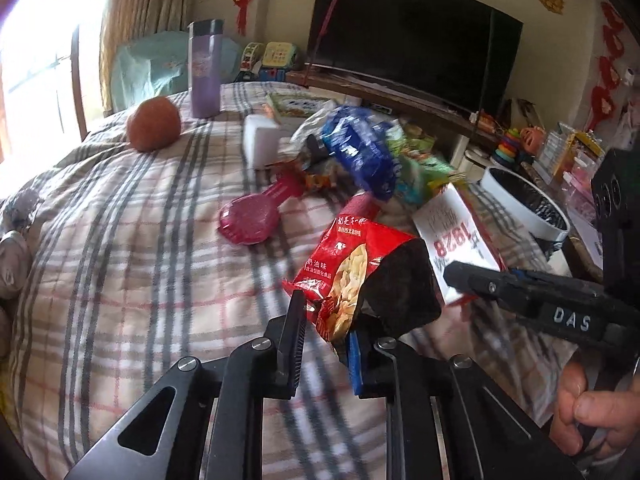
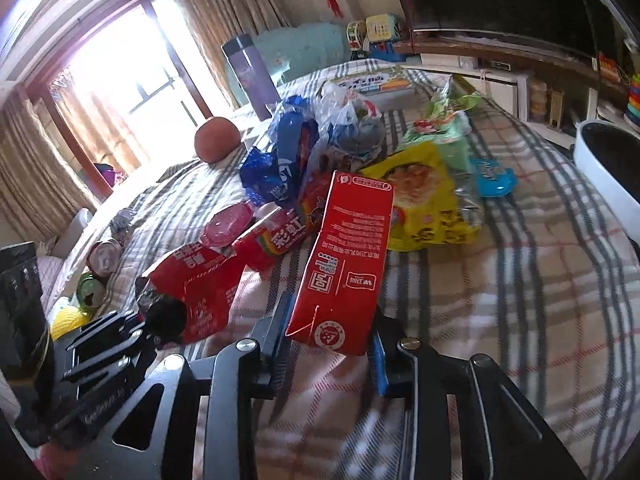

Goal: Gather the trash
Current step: 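Carry the red chip bag and red carton over the white trash bin with both grippers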

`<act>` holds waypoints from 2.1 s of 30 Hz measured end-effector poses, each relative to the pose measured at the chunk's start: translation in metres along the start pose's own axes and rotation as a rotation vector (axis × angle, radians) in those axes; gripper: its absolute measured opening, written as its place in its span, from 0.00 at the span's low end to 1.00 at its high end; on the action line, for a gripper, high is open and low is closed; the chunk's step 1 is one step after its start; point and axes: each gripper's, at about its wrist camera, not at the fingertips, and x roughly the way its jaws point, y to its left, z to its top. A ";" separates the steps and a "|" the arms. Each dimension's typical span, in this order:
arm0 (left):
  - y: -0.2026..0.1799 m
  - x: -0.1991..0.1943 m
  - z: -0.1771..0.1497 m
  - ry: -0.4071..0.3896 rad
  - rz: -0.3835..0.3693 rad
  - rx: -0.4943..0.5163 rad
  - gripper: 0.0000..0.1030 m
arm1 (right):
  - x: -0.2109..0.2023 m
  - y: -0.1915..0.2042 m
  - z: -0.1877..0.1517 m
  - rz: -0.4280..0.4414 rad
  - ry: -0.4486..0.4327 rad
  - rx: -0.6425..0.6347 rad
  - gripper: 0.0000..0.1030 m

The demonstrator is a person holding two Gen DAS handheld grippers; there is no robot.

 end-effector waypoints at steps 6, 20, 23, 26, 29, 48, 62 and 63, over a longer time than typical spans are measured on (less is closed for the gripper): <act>-0.033 -0.005 0.005 -0.002 -0.059 0.047 0.16 | -0.030 -0.017 -0.012 0.007 -0.027 0.024 0.31; -0.091 0.017 0.024 0.037 -0.154 0.153 0.16 | -0.086 -0.072 -0.025 -0.046 -0.123 0.093 0.31; -0.099 0.030 0.031 0.050 -0.164 0.159 0.16 | -0.095 -0.091 -0.025 -0.072 -0.145 0.121 0.31; -0.110 0.044 0.039 0.056 -0.168 0.170 0.16 | -0.103 -0.110 -0.023 -0.098 -0.157 0.147 0.31; -0.123 0.055 0.046 0.061 -0.178 0.186 0.16 | -0.110 -0.126 -0.021 -0.122 -0.164 0.167 0.31; -0.191 0.131 0.093 0.086 -0.212 0.259 0.16 | -0.128 -0.198 0.006 -0.217 -0.187 0.214 0.31; -0.235 0.189 0.133 0.117 -0.232 0.285 0.16 | -0.128 -0.242 0.037 -0.262 -0.160 0.206 0.31; -0.237 0.192 0.136 0.119 -0.234 0.282 0.16 | -0.127 -0.244 0.039 -0.264 -0.156 0.202 0.30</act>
